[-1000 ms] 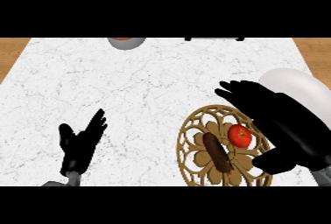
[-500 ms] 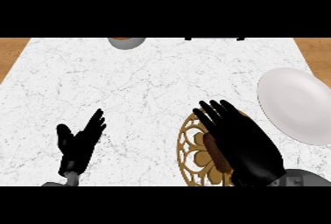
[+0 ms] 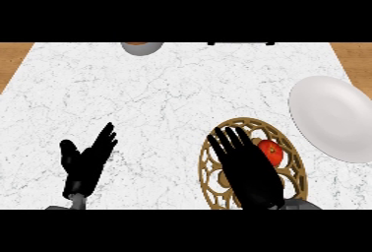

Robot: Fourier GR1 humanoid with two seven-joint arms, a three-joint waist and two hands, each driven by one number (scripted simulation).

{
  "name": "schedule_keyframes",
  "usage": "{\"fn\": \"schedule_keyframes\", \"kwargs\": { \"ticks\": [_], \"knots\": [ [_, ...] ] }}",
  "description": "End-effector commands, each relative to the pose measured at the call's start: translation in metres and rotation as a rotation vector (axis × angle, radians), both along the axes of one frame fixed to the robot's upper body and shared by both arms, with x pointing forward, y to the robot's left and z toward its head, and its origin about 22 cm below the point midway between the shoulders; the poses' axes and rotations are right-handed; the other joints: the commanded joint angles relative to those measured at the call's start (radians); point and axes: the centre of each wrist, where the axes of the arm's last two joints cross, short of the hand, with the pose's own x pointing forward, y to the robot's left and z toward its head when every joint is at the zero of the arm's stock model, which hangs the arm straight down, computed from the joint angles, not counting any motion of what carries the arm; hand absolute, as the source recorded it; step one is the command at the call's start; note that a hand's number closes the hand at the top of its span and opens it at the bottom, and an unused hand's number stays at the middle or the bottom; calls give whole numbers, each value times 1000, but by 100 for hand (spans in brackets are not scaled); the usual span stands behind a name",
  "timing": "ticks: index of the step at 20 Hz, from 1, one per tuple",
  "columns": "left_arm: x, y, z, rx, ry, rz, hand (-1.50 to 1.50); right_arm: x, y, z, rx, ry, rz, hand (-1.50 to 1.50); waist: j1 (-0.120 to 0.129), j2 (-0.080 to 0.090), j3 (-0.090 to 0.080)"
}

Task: Pick the sweet potato from the placemat and place it in the plate

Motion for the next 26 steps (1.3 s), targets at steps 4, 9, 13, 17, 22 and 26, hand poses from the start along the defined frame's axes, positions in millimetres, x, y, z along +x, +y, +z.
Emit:
{"fn": "schedule_keyframes", "kwargs": {
  "ticks": [4, 9, 13, 17, 22, 26],
  "knots": [
    [0, 5, 19, 24, 3, -8, 0, -5, 6, -11, 7, 14, 2, -150, 0, -1, 0],
    [-6, -8, -1, 3, -4, -6, 0, -15, -12, -37, -79, -41, -12, -150, -3, -1, 0],
    [-2, -18, 6, 11, -14, 1, 0, 2, -8, -52, -133, -56, -45, -150, 0, 0, 0],
    [-6, -9, -5, 13, -13, 8, 0, -12, -6, -41, -137, -49, -51, -150, -3, 0, 0],
    [6, 7, 5, 14, -6, 0, 0, 13, -6, -79, -171, -12, -52, -150, 1, 1, 0],
    [6, -1, -3, 14, 2, 0, 0, 23, -20, -72, -184, 17, -52, -150, -2, 0, 0]
  ]
}}
